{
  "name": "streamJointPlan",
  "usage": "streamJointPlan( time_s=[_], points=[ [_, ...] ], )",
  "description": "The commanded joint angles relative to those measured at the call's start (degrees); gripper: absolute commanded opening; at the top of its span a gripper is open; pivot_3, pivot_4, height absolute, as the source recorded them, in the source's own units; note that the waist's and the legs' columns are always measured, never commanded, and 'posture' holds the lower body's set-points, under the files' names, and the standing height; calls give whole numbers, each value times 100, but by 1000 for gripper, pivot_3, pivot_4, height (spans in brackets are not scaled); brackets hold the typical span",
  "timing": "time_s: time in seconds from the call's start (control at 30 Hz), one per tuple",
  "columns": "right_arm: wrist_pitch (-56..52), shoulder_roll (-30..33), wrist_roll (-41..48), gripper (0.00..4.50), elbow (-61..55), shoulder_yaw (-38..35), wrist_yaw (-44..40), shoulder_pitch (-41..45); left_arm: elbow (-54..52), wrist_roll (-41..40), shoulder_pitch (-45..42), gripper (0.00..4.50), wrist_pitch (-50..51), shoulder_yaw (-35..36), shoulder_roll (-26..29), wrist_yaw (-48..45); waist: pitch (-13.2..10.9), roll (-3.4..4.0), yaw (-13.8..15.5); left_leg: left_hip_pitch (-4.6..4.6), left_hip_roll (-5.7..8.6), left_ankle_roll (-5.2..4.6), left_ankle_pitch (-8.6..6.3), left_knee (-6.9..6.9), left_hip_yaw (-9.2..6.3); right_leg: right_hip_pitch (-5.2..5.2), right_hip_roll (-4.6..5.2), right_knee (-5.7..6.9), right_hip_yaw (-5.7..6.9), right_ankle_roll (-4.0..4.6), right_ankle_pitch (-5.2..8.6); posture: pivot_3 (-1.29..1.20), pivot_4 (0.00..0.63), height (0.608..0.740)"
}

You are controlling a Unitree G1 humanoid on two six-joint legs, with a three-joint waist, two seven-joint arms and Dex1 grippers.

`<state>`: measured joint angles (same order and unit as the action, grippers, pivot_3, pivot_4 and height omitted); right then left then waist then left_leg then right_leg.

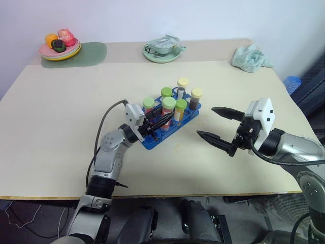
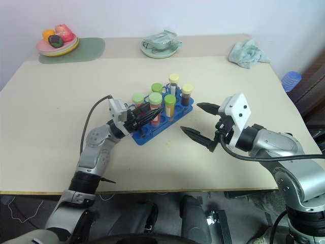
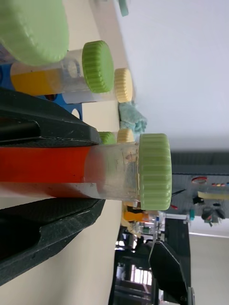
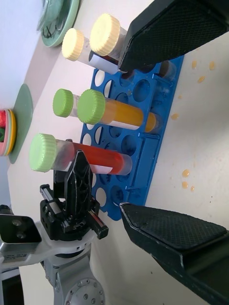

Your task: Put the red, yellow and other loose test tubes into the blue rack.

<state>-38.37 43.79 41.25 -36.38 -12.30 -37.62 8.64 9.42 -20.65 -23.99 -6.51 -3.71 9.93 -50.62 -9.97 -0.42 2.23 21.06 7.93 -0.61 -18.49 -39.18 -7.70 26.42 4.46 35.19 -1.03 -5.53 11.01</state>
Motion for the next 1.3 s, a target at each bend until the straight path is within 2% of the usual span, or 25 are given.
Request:
streamJointPlan(
  time_s=[0.03, 0.77, 1.3],
  points=[
    [98, 20, 68, 4500, -212, -188, 12, 3, -99, -14, 147, 835, 139, -26, 76, -16, 0, 0, 1, 0, 0, 0, 0, 0, 0, 0, 0, 0, 0, 0, 0, 0, 150, 740],
    [77, 11, 133, 4500, -372, -257, 170, -174, 426, 268, -102, 835, -122, 17, 235, 226, 26, -1, 2, -14, 0, 0, 0, 1, 1, -13, 0, 1, -2, 0, 0, 0, 150, 740],
    [124, -3, 118, 4500, -408, -339, 215, -292, 185, -13, -55, 835, 239, -194, 123, -296, 33, -2, 9, -15, 0, -1, -1, 2, 2, -16, 0, 0, -3, 0, 0, 0, 150, 740]
  ],
)
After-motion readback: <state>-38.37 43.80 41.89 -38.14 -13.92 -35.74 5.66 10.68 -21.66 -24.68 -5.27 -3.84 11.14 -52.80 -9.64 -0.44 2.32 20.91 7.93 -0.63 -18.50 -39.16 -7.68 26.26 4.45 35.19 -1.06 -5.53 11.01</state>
